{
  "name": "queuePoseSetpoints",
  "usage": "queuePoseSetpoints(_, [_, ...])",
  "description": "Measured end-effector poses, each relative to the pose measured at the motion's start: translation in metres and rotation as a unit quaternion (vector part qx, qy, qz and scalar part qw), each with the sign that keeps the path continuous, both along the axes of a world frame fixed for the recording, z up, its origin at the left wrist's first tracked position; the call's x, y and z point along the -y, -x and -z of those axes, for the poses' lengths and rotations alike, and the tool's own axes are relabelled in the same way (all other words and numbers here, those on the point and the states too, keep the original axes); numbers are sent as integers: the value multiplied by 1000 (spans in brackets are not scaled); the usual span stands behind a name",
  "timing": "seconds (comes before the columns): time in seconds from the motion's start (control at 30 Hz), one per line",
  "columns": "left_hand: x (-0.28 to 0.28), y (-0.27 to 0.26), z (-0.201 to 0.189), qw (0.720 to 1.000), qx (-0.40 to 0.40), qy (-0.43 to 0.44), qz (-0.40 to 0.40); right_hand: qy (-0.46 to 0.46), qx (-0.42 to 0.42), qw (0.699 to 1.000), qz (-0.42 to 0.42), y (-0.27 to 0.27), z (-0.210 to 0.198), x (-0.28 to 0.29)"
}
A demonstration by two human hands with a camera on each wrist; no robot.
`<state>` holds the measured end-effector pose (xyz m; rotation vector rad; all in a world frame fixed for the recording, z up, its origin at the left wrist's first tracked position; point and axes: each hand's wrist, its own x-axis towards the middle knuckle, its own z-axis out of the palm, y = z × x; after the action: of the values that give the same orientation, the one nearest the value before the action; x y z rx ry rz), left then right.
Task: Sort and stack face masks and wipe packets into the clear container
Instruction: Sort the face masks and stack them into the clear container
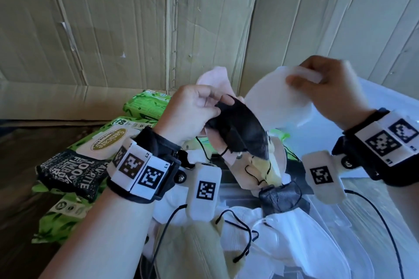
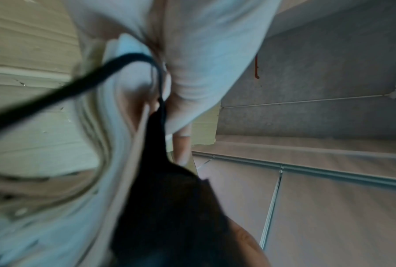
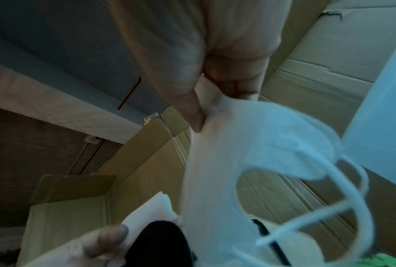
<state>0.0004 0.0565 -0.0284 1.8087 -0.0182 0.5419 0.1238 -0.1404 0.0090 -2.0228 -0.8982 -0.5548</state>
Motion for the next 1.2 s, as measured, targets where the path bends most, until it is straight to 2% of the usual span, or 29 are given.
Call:
queuePoseSetpoints(0.13, [0,-4,2,995,12,24,-95,-67,1,993,101,-6,-6,6])
queuePoseSetpoints(0.23, [4,-6,2,993,43,41,-105,-77,7,992,101,5,-3,-5])
queuePoseSetpoints(0.3, [9,-7,2,993,49,56,-90,-48,-14,997,53,18,4,-21])
queuePoseSetpoints(0.37, [14,-6,1,993,69,53,-76,-36,-58,997,-46,35,12,-37])
queuePoseSetpoints(0.47, [16,-2,1,995,92,21,-34,-40,-163,968,-186,50,19,-52])
queuePoseSetpoints(0.53, [15,-1,1,995,100,14,-19,-53,-179,959,-214,48,21,-54])
queuePoseSetpoints(0.6, [11,-4,3,994,102,40,-11,-46,-154,968,-193,40,22,-52])
queuePoseSetpoints(0.73, [7,-8,4,995,83,52,-4,4,-49,992,-113,29,23,-46])
queuePoseSetpoints(0.87, [4,-9,5,995,91,32,-19,-1,19,997,-74,32,22,-43])
queuePoseSetpoints(1.0, [4,-7,2,995,86,36,-40,10,52,997,-60,35,18,-37])
queuePoseSetpoints(1.07, [0,-6,0,992,94,50,-62,-3,24,997,-76,31,14,-32])
queuePoseSetpoints(1.13, [-5,-7,0,990,104,54,-84,-47,-44,991,-121,29,10,-28])
queuePoseSetpoints(1.2, [-8,-8,-1,985,105,88,-108,-117,-119,967,-192,31,5,-27])
